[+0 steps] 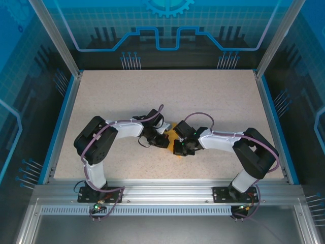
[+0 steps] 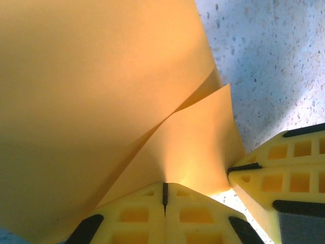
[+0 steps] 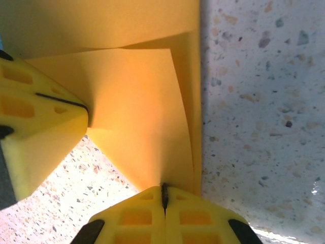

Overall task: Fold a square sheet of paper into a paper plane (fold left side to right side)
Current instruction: Third fold the triangle at the center of the table.

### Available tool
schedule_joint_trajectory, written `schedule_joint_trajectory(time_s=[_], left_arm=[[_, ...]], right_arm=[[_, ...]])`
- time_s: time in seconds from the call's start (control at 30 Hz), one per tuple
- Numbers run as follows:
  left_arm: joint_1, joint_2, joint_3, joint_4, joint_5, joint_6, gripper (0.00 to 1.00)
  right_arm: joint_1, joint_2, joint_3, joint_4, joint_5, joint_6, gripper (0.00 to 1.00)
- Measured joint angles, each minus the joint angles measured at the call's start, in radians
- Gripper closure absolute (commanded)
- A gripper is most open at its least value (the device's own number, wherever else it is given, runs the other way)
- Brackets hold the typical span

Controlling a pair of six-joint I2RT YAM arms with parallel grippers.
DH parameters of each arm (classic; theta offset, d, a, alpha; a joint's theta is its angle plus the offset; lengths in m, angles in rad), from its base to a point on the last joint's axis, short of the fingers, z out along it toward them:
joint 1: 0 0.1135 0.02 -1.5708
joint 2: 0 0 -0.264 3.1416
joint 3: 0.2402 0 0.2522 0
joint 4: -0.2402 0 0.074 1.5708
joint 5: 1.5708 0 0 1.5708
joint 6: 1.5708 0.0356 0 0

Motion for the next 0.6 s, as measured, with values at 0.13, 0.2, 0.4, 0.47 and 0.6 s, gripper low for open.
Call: schedule_joint_trajectory(time_s=[0.13,0.2,0.4,0.47,0.6], left_arm=[[0.014,0.000,0.000,-0.002,-0.002,0.008,0.94],[0.019,-0.001,0.000,-0.004,-0.003,0.019,0.94],[0.051,-0.006,0.002,-0.022,-0.014,0.029,0.93],[0.060,-0.006,0.003,-0.027,-0.016,0.029,0.93],[0.063,-0.006,0.008,-0.036,-0.025,0.029,0.93]], right_arm=[[0.000,0.000,0.000,0.003,0.005,0.000,1.00],[0.000,0.000,0.000,0.003,0.005,0.000,1.00],[0.000,0.000,0.000,0.003,0.005,0.000,1.00],[0.000,0.000,0.000,0.003,0.004,0.000,1.00],[0.000,0.001,0.000,0.003,0.004,0.000,1.00]])
